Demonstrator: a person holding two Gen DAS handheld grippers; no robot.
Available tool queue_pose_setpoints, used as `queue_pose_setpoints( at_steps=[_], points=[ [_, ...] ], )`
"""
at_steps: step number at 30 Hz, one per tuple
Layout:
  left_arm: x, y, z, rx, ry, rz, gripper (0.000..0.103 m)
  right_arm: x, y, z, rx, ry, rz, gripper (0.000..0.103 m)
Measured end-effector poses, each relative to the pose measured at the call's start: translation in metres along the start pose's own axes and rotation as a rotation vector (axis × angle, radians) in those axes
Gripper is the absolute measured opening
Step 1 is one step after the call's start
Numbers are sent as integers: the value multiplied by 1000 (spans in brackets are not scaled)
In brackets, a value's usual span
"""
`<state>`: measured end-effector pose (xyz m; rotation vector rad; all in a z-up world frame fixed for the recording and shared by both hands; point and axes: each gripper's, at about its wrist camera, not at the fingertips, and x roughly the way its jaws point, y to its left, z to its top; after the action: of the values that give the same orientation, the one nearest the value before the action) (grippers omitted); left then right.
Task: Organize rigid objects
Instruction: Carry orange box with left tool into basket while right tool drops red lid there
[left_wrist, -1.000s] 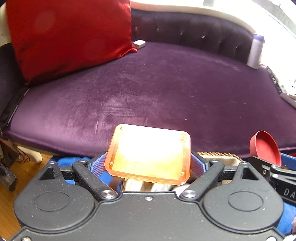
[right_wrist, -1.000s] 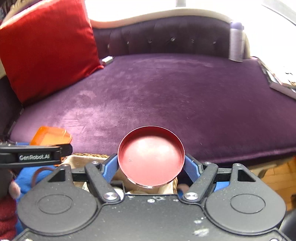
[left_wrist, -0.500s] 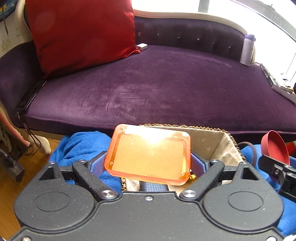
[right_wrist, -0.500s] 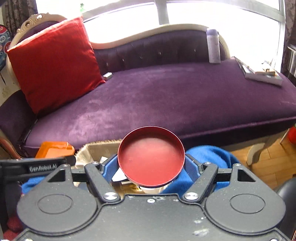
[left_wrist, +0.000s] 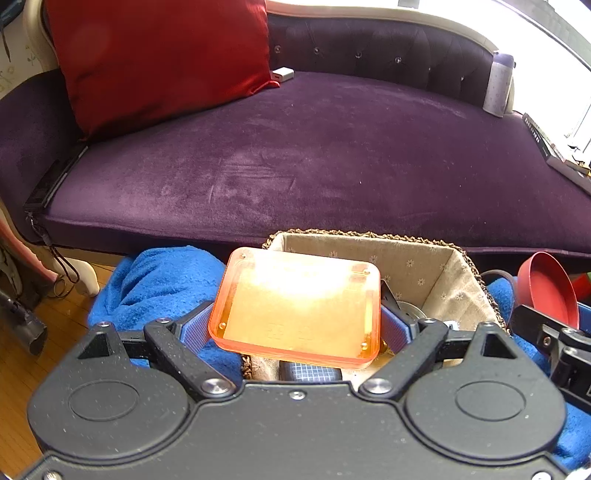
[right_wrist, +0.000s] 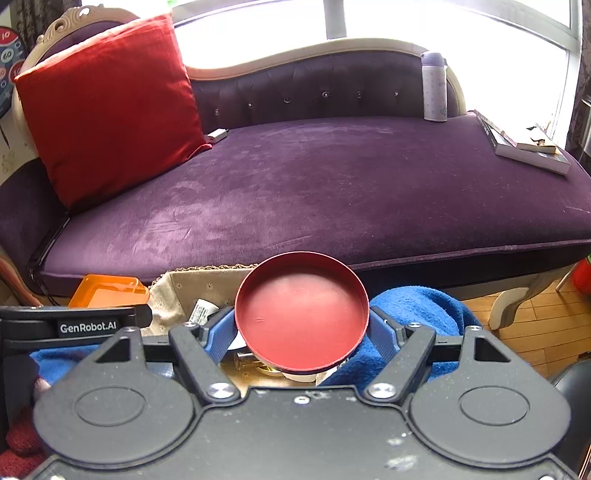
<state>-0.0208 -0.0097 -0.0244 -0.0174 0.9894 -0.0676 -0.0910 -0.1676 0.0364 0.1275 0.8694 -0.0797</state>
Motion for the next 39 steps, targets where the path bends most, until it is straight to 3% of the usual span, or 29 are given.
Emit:
queue_pose_setpoints(
  at_steps=[39],
  points=[
    [3, 0, 1, 3, 31, -22, 88, 7, -7, 1, 19, 26, 19, 79]
  ],
)
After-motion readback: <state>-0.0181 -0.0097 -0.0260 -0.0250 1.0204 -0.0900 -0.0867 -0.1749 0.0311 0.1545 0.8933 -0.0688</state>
